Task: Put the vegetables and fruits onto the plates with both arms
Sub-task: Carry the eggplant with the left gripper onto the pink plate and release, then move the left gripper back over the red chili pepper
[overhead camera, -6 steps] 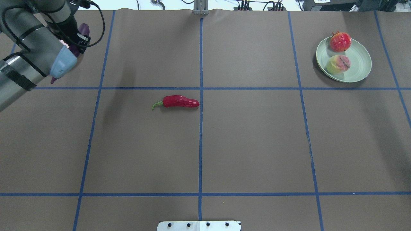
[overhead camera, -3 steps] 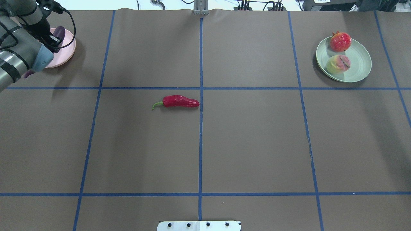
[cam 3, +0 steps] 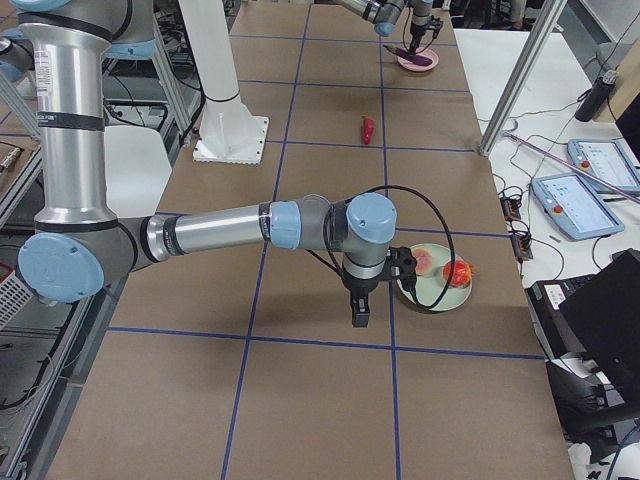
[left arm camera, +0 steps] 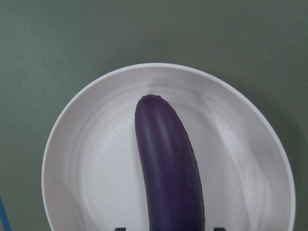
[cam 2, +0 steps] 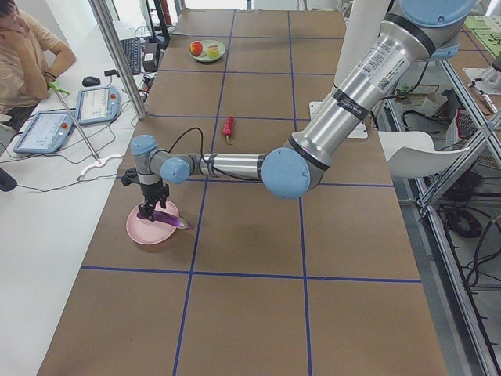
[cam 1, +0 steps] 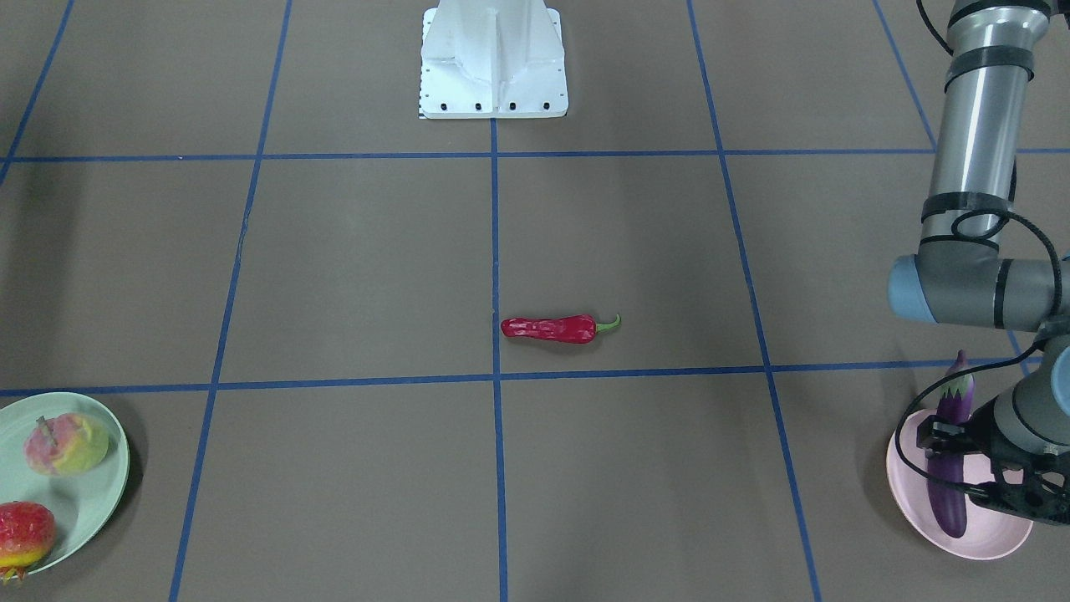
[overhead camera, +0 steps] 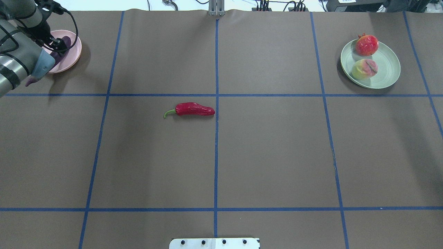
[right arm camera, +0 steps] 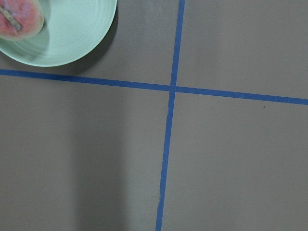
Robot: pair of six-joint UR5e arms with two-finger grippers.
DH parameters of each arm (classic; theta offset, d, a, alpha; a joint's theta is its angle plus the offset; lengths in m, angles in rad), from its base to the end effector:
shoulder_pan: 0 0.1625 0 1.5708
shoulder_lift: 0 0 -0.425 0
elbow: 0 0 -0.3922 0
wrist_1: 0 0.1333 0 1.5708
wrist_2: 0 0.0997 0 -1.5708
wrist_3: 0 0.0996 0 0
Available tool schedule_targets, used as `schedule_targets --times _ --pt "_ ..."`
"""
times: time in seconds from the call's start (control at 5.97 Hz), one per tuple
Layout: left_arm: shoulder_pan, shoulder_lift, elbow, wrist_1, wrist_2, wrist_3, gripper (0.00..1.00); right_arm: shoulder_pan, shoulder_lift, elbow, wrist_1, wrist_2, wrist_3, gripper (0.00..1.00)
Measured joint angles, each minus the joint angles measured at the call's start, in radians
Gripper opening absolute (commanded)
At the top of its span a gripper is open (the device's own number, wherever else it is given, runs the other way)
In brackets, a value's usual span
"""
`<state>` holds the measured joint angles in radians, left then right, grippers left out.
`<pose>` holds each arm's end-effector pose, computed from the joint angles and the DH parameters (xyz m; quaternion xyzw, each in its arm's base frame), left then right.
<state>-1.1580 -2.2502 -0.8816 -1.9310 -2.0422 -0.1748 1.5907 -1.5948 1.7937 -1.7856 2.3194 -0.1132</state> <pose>0.2336 -0.7529 0.5461 0.0956 0.2692 0.1541 0.9459 0.0749 -0.4714 0.5844 0.0169 -0.3653 -0.0405 0.9299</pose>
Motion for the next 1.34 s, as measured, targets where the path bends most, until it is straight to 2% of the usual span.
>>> schedule_targets --times 0.34,0.67,0.84,1.01,1.34 --pt "-0.01 0.008 -0.108 0.021 -0.068 -0.088 1.0 0.0 0.001 0.002 0.0 0.002 0.001 1.0" --pt "0.032 0.043 -0.302 0.023 -0.138 -0.373 1.0 0.0 0.0 0.002 0.0 0.003 0.001 1.0" --pt "0.11 0.048 -0.4 0.025 -0.153 -0.562 1.0 0.0 0.0 0.003 0.0 0.003 0.0 1.0" --pt "0.21 0.043 -0.479 0.026 -0.123 -0.803 1.0 0.0 0.0 0.002 0.0 0.003 0.0 1.0" --pt "0.388 0.006 -0.561 0.037 0.026 -1.264 1.0 0.0 0.0 0.001 0.0 0.003 0.001 1.0"
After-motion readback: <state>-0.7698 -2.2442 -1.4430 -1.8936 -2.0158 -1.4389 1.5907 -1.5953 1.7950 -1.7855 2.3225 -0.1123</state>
